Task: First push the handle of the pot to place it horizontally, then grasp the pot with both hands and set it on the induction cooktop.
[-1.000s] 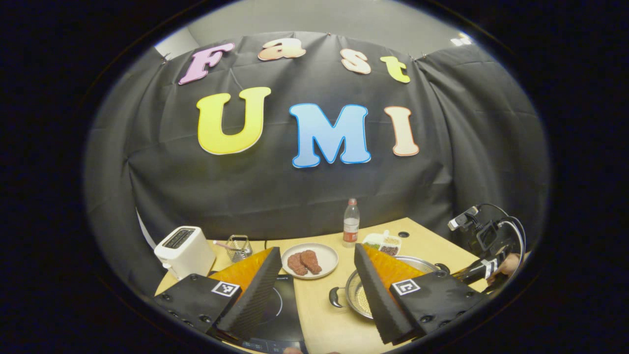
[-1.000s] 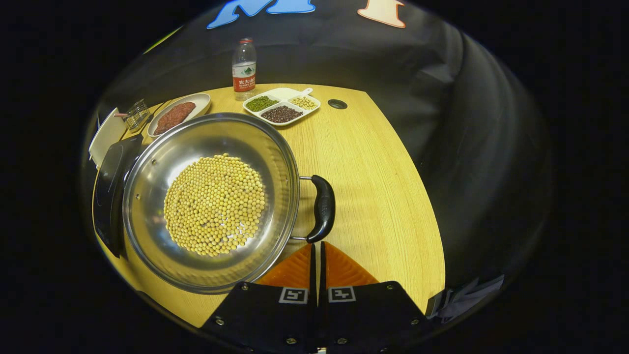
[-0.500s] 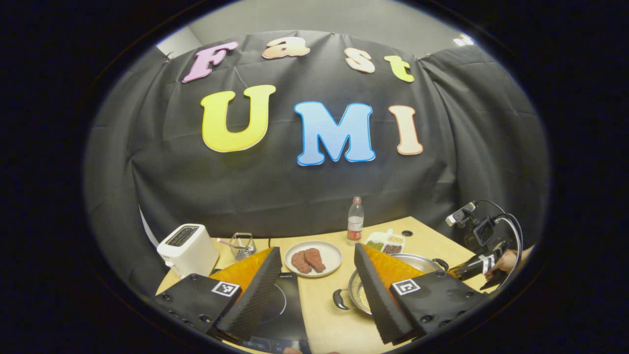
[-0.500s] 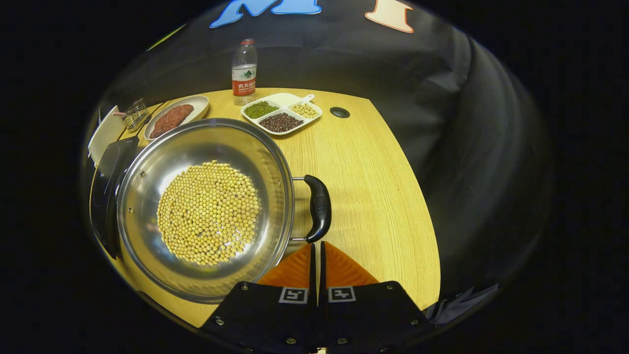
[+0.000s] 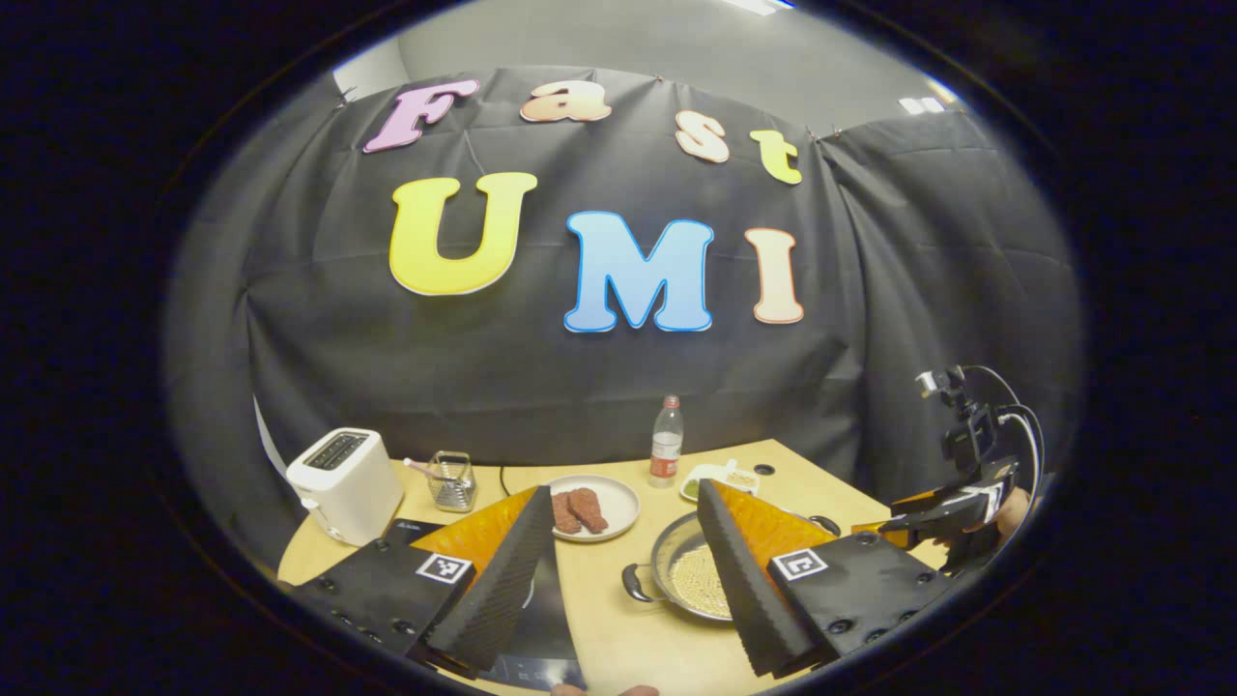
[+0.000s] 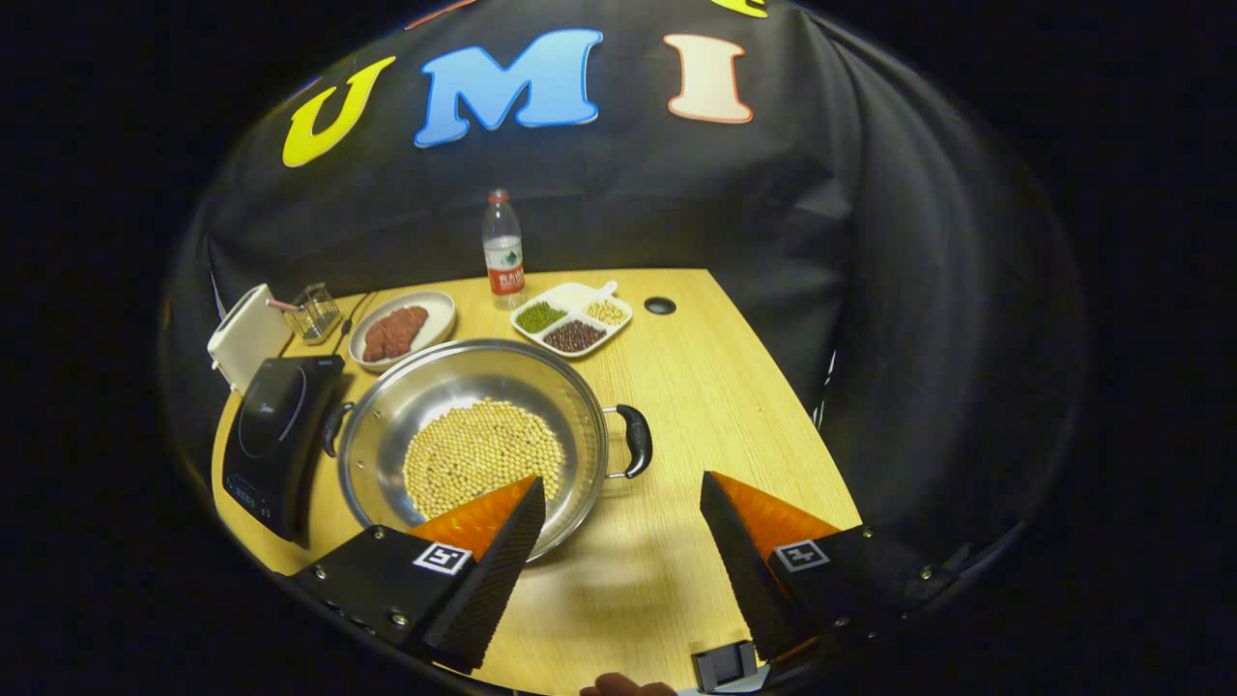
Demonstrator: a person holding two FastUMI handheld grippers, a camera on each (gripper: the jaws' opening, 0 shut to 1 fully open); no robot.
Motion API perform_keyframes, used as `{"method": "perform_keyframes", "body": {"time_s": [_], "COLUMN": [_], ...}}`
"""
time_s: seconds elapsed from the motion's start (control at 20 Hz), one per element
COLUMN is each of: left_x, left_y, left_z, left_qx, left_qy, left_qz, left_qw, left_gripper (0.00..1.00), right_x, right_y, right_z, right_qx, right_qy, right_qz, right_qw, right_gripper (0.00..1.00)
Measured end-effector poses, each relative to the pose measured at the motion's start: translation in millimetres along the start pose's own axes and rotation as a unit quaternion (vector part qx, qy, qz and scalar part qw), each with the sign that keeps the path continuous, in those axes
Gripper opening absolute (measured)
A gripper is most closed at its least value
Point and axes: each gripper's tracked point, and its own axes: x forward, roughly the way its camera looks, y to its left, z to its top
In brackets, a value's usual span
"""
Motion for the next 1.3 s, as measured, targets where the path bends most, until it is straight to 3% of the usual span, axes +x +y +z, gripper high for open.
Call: {"method": "perform_keyframes", "body": {"time_s": [0.15, 0.3, 0.85, 1.3], "left_x": [4.4, 23.4, 127.5, 167.2], "left_y": [-9.0, -18.2, -24.3, -7.9], "left_z": [-14.3, -41.3, -150.8, -240.1], "left_qx": [-0.009, -0.016, 0.006, 0.024], "left_qy": [0.015, 0.04, 0.162, 0.267], "left_qz": [-0.002, 0.01, 0.061, 0.081], "left_qw": [1.0, 0.999, 0.985, 0.96], "left_gripper": [0.97, 0.95, 0.98, 0.98], "right_x": [-11.2, -1.1, 94.8, 152.8], "right_y": [2.4, 2.1, -7.9, -8.8], "right_z": [14.0, 16.6, -7.0, -28.1], "right_qx": [-0.008, -0.027, -0.03, -0.028], "right_qy": [-0.044, -0.051, 0.02, 0.076], "right_qz": [0.004, 0.016, 0.06, 0.077], "right_qw": [0.999, 0.998, 0.998, 0.994], "right_gripper": [0.97, 0.97, 0.97, 0.95]}}
